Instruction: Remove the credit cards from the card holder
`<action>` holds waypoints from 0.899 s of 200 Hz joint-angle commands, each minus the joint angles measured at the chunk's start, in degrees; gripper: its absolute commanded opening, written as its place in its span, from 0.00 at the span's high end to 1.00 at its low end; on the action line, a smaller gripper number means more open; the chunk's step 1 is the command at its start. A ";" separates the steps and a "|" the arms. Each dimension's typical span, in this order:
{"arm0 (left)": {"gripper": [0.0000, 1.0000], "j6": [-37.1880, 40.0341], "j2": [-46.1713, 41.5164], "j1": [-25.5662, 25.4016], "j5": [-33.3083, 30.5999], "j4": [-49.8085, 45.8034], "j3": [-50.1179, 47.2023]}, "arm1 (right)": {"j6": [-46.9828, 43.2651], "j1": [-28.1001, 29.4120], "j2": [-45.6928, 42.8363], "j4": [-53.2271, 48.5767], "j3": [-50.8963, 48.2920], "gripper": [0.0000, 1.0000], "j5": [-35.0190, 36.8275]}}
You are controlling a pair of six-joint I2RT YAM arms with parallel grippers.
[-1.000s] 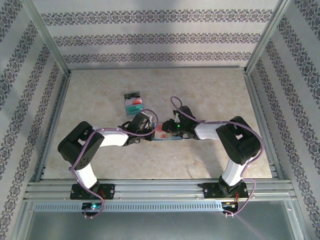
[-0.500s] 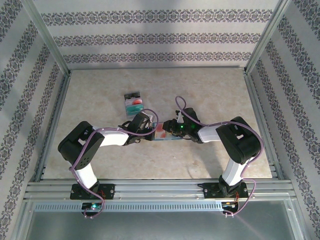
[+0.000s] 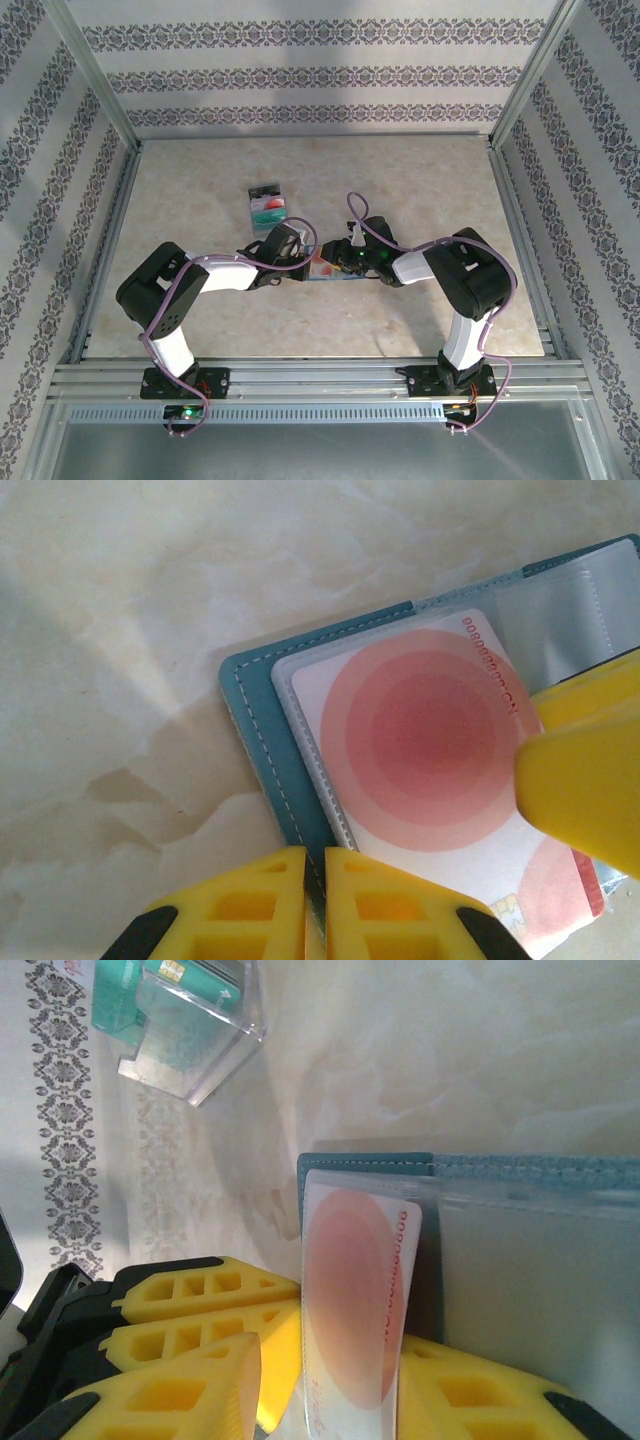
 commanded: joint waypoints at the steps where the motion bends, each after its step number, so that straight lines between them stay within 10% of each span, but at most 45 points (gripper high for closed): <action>1: 0.88 0.30 1.45 -0.86 3.02 -1.66 0.81 | 1.72 1.02 2.10 5.25 0.72 0.66 -4.17; 180: 0.89 -0.16 1.46 -0.85 1.36 -3.01 0.87 | 5.80 -4.45 0.37 15.16 -6.03 0.75 -5.82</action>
